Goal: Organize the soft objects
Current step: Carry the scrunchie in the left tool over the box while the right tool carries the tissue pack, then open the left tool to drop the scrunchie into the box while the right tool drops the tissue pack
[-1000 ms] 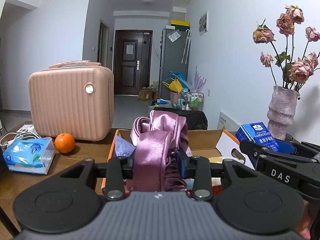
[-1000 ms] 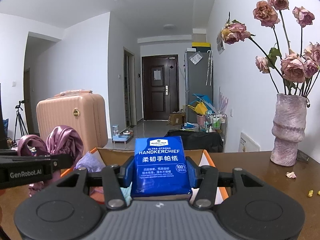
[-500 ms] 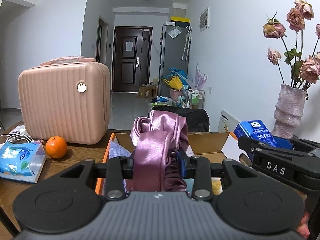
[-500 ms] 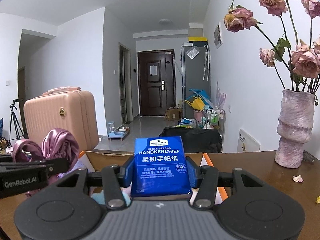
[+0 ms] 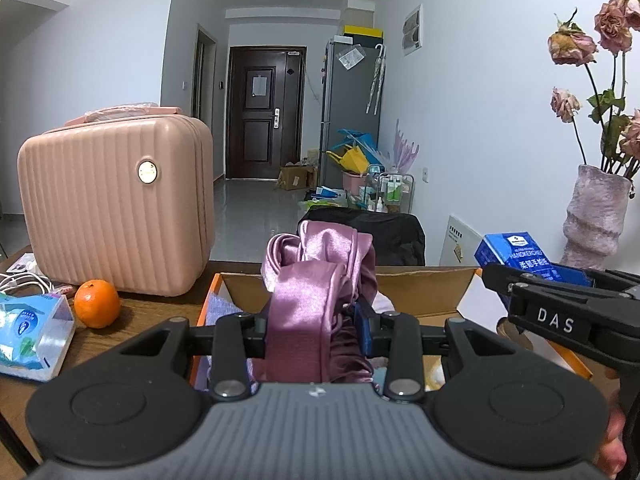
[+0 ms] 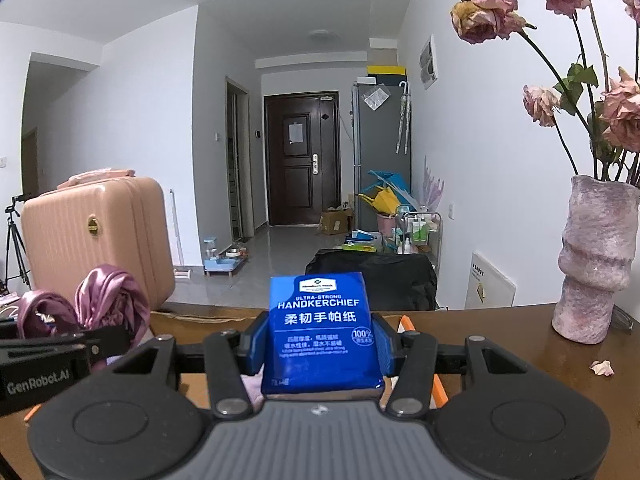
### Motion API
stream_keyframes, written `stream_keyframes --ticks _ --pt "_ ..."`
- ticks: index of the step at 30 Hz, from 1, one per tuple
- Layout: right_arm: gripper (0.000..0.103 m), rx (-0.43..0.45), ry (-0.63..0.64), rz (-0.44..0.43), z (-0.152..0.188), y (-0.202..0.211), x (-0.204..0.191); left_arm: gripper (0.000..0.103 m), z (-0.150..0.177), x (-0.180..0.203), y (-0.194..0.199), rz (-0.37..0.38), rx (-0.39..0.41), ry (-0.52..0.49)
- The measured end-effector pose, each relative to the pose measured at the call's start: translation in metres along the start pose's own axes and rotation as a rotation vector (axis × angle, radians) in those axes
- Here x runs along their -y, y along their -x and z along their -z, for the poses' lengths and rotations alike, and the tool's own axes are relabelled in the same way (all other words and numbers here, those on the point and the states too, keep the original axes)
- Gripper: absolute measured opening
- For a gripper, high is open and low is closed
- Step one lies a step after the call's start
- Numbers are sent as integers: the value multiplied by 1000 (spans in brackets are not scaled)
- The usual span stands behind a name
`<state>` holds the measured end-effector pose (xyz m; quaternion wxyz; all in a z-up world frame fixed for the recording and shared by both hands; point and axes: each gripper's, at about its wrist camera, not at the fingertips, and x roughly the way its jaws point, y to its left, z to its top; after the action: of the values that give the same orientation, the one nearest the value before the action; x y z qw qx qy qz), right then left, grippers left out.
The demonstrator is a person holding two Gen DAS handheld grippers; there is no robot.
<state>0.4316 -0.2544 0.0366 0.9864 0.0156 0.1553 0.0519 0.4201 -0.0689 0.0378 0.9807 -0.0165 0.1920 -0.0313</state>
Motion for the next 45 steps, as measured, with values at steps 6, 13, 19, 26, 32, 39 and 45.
stream_keyframes --ticks 6,13,19,26,32,39,45 --pt "51 -14 0 10 -1 -14 1 37 -3 1 -14 -6 -5 -1" --pt "51 -42 12 21 -1 -31 0 37 -6 2 -30 -13 -23 -9" --pt "51 -74 23 31 0 -45 -1 37 -6 3 -41 -20 -41 -9" --pt "51 -102 35 32 3 -56 -3 37 -8 1 -52 -32 -57 -11" --pt "51 -114 41 38 6 -57 -5 37 -4 -1 -58 -42 -78 -22" --pt "64 -132 22 39 4 -61 0 49 -4 -7 -59 -58 -85 -15" --pt "86 -129 -4 58 3 -60 6 73 -6 -10 -54 -90 -60 -8"
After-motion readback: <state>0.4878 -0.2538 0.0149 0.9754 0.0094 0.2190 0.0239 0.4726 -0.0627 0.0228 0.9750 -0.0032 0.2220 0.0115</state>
